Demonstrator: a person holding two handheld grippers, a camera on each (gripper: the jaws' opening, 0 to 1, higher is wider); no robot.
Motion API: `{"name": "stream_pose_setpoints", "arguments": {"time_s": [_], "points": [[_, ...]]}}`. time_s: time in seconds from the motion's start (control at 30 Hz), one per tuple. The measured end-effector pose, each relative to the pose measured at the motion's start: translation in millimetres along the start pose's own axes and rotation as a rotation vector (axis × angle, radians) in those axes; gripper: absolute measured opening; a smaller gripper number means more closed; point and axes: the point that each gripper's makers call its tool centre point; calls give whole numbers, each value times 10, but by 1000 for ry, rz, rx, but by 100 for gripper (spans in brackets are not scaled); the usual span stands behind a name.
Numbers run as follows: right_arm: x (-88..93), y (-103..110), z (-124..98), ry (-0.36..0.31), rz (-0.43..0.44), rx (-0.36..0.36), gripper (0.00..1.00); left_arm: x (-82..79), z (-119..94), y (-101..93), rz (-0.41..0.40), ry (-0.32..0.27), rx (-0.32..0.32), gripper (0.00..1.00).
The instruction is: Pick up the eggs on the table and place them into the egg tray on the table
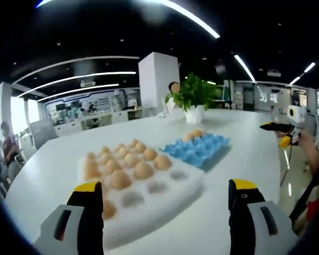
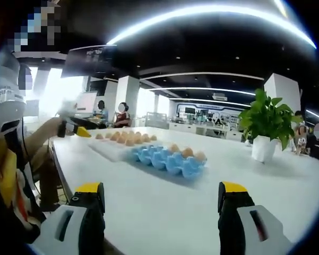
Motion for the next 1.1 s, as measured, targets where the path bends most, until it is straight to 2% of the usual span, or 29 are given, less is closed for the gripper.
{"name": "stream_pose_setpoints", "arguments": {"time_s": [0.13,0.43,0.7,0.9,1.1], "points": [[-8,10,8,-3,1,-2,92,-29,-138,15,-8,-28,-55,100],[22,51,58,3,11,-17,92,82,-343,-12,-73,-44,-113,100],[15,71,64,-2,13,-26,92,235,-415,-64,-122,-38,-114,100],[39,72,50,1,14,-24,92,275,-487,-21,-169,-51,-132,100],[60,21,21,-2,24,-8,92,268,-538,73,-181,-61,-165,100]]}}
Point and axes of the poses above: the point that each gripper's makers call its tool centre point, and the gripper's own axes: z roughly forward along the fingers, y roughly to its left, x roughly out of its underside, and after that the axes turned 15 degrees about z, right-handed
